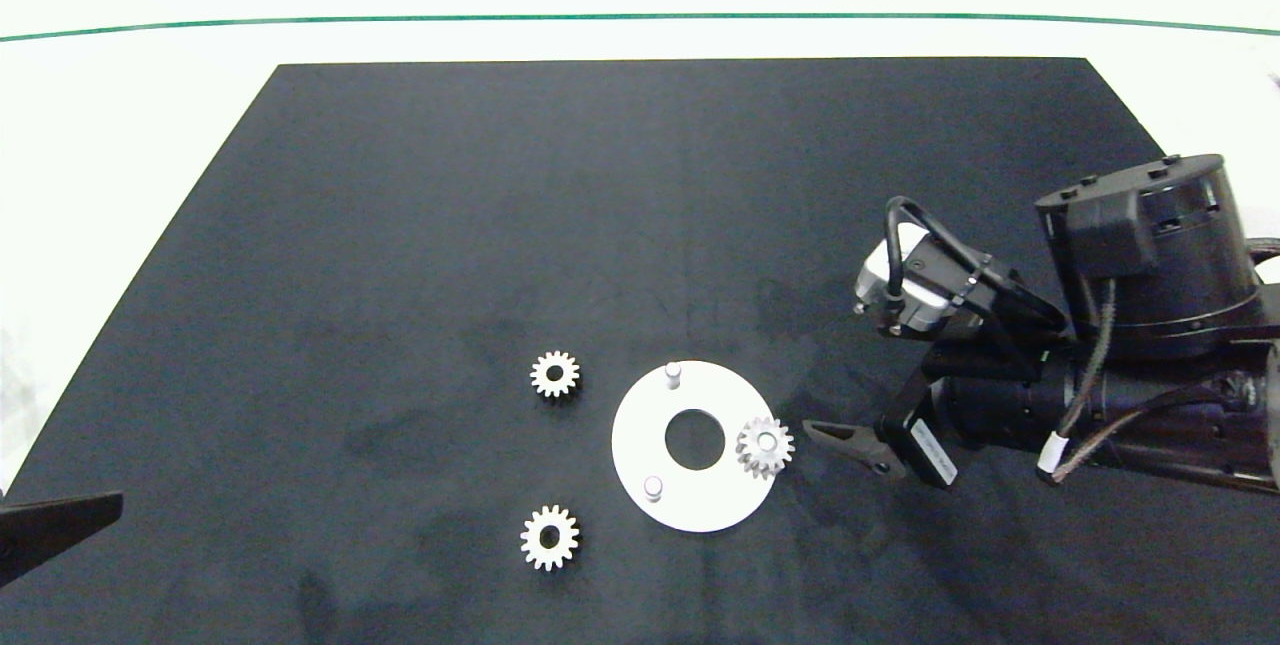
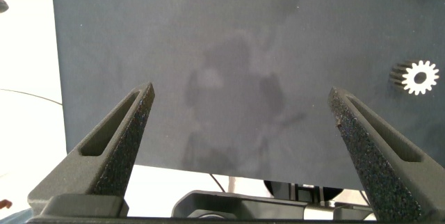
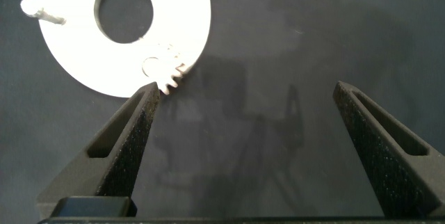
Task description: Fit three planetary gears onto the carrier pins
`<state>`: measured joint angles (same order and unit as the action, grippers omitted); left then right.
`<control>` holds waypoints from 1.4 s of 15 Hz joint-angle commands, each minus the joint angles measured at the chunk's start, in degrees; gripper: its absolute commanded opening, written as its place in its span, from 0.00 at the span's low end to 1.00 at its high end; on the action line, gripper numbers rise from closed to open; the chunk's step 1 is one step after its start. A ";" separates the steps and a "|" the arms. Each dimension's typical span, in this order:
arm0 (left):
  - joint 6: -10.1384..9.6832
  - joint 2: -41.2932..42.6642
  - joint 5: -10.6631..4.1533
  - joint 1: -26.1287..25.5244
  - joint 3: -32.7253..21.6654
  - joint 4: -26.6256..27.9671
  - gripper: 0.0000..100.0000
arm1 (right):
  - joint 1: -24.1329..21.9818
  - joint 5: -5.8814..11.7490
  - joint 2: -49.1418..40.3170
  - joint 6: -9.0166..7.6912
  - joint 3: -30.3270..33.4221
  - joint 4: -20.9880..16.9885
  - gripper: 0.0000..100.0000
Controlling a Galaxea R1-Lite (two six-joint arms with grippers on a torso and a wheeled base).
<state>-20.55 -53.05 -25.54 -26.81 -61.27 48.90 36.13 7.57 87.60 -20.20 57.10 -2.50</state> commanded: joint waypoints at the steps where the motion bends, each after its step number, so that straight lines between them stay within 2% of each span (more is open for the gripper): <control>1: 0.25 -0.03 -0.12 -0.53 0.01 0.23 1.00 | -2.73 0.16 -9.38 -0.28 -5.95 -0.05 1.00; 4: 3.24 0.06 -0.04 -2.28 0.19 0.32 1.00 | -5.99 -0.36 -19.84 0.16 -12.89 0.21 1.00; 6: 3.59 1.55 0.14 -5.36 3.79 0.32 1.00 | -10.56 -0.63 -25.20 2.01 -15.44 0.30 1.00; 9: 3.68 2.96 0.58 -8.70 8.01 -0.73 1.00 | -11.70 -1.86 -30.65 4.82 -17.64 0.13 1.00; 12: 3.94 2.60 2.16 -11.86 8.18 -4.25 1.00 | -11.35 -2.12 -33.64 4.82 -18.87 0.13 1.00; 13: 4.56 2.25 2.16 -13.45 8.97 -7.32 1.00 | -11.35 -2.03 -33.72 4.82 -18.52 0.39 1.00; 14: 6.58 1.55 2.16 -14.50 12.23 -12.95 1.00 | -11.00 -2.03 -33.81 4.73 -18.08 0.39 1.00; 17: 16.77 -0.38 2.42 -19.77 29.98 -38.44 1.00 | -10.82 -2.03 -33.11 4.73 -17.55 0.57 1.00; 18: 17.57 -2.32 2.42 -21.01 32.35 -44.50 1.00 | -10.82 -2.12 -32.76 4.73 -16.67 0.57 1.00; 19: 17.57 -5.04 2.51 -21.53 32.71 -46.52 1.00 | -10.82 -2.30 -31.79 4.73 -15.70 0.57 1.00; 20: 17.65 -7.06 3.39 -21.71 32.62 -46.61 1.00 | -10.82 -2.30 -31.09 4.73 -15.35 0.57 1.00; 21: 17.83 -9.09 4.88 -21.71 32.53 -46.70 1.00 | -11.00 -2.30 -30.91 4.82 -15.35 0.57 1.00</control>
<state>-3.24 -56.88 -21.60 -47.30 -30.29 2.84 25.21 5.23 55.59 -15.30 41.45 -1.90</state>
